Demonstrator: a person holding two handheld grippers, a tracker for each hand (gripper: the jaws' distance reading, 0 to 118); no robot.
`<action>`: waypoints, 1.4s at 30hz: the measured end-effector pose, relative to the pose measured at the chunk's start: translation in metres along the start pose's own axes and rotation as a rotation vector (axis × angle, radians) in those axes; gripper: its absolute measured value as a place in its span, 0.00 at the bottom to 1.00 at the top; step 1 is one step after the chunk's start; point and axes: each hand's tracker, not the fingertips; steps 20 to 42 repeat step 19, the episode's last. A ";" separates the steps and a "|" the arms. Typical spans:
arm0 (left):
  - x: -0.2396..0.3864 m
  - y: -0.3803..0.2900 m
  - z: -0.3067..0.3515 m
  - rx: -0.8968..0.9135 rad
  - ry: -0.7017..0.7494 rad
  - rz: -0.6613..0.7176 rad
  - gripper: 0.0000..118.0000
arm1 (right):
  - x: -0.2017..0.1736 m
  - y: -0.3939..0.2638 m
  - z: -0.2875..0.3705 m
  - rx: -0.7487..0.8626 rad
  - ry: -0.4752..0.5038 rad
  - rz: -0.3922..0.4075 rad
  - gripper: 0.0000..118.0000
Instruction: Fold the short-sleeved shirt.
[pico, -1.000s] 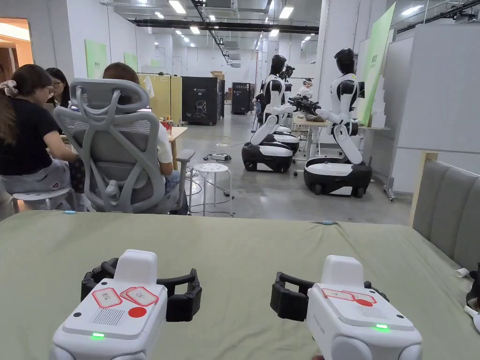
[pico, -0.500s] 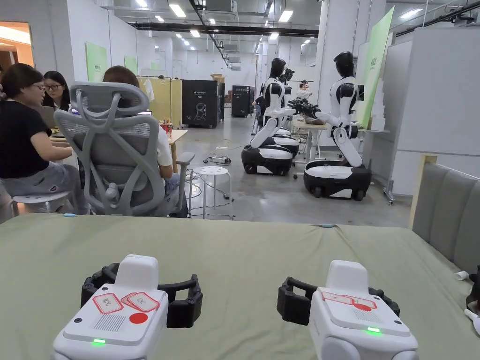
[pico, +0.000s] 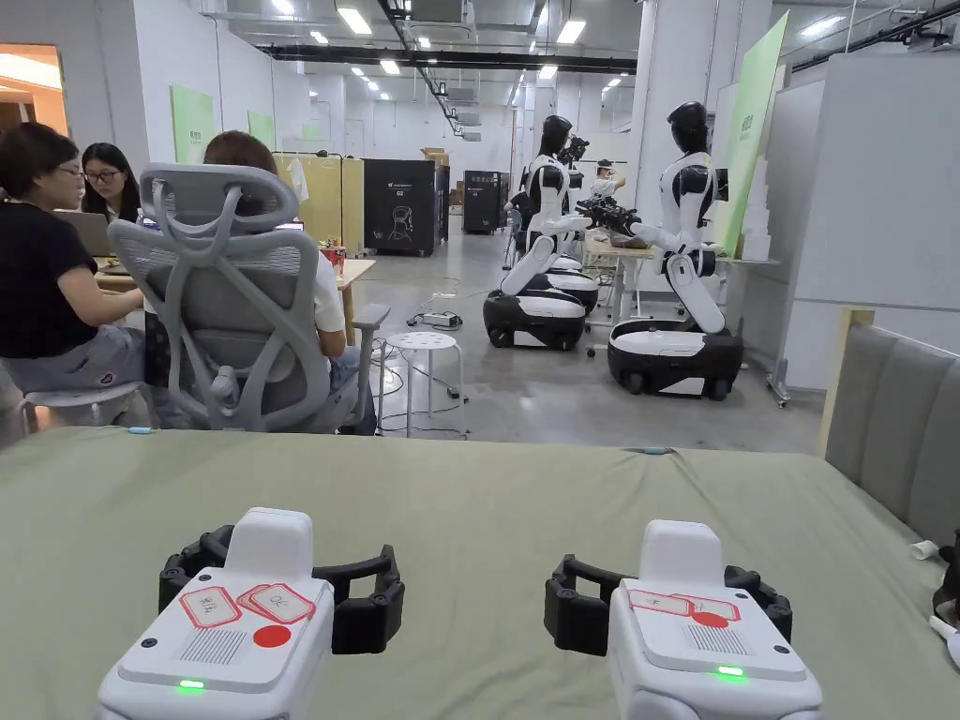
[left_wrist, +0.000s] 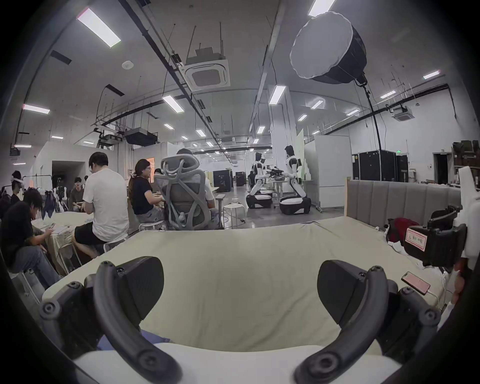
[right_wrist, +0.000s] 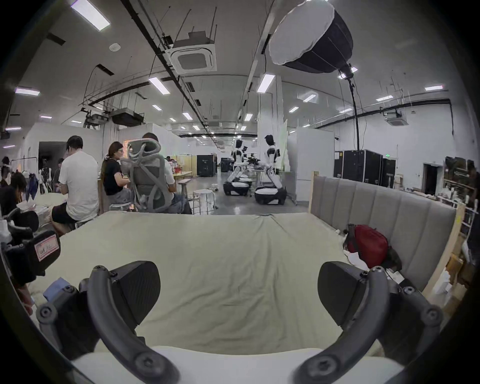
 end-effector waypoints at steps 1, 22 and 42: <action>0.000 0.000 0.000 0.001 0.000 0.001 1.00 | 0.000 0.000 0.001 0.002 0.002 0.003 1.00; 0.001 0.000 -0.002 0.005 -0.002 -0.001 1.00 | 0.008 0.006 0.002 0.025 0.014 -0.057 1.00; 0.001 0.000 -0.002 0.005 -0.002 -0.001 1.00 | 0.008 0.006 0.002 0.025 0.014 -0.057 1.00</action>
